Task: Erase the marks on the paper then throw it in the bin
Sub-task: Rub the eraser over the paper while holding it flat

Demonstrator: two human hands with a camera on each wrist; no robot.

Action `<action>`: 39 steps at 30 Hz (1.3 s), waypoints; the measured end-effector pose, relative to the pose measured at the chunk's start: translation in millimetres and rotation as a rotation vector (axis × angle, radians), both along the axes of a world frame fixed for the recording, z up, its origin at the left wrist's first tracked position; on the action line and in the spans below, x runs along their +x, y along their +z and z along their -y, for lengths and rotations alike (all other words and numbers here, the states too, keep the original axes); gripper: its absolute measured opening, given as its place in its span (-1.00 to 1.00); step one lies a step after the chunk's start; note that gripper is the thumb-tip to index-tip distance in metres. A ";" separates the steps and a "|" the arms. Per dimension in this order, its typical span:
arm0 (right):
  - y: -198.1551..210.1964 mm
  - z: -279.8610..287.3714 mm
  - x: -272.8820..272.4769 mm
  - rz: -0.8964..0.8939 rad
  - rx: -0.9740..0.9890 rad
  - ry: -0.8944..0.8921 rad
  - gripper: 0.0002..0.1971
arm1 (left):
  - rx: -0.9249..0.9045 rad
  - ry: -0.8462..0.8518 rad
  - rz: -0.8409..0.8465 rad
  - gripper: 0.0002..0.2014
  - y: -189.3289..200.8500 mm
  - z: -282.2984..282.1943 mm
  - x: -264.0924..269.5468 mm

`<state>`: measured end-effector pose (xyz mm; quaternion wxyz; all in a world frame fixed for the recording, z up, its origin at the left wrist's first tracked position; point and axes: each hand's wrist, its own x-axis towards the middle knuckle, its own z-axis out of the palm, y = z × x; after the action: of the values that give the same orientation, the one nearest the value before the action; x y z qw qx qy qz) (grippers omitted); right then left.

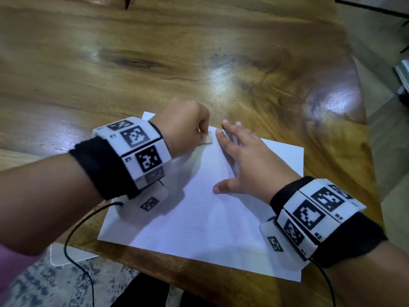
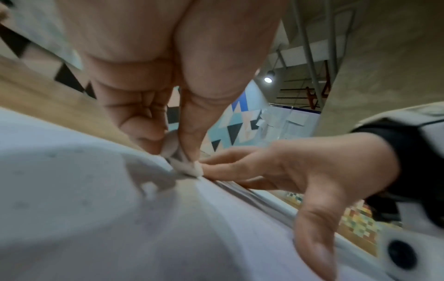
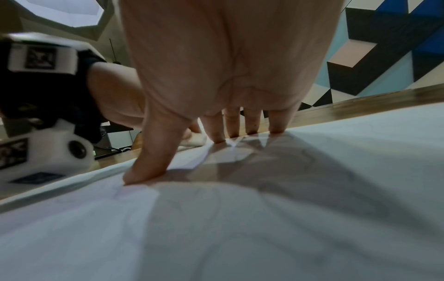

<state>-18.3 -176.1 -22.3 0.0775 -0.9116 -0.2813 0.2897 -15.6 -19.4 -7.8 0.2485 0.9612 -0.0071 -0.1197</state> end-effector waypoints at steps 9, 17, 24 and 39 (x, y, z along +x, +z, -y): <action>1.1 0.7 -0.4 0.001 0.008 -0.003 0.13 | 0.025 -0.081 -0.017 -0.88 -1.9 -7.9 -8.9; 2.0 0.0 -0.7 -0.002 -0.013 0.006 0.14 | -0.018 -0.232 -0.164 -0.93 -6.8 -15.1 -38.5; 3.0 -0.1 -0.8 0.003 -0.014 0.003 0.14 | -0.005 -0.090 0.007 -0.87 -8.5 -22.8 -26.1; 1.9 0.5 -1.0 0.006 -0.006 0.003 0.15 | -0.052 -0.229 -0.107 -0.88 -10.0 -18.8 -49.6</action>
<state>-19.3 -176.6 -20.4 0.0734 -0.9122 -0.2820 0.2879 -65.3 -0.5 -17.7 0.2582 0.9395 -0.1068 -0.1982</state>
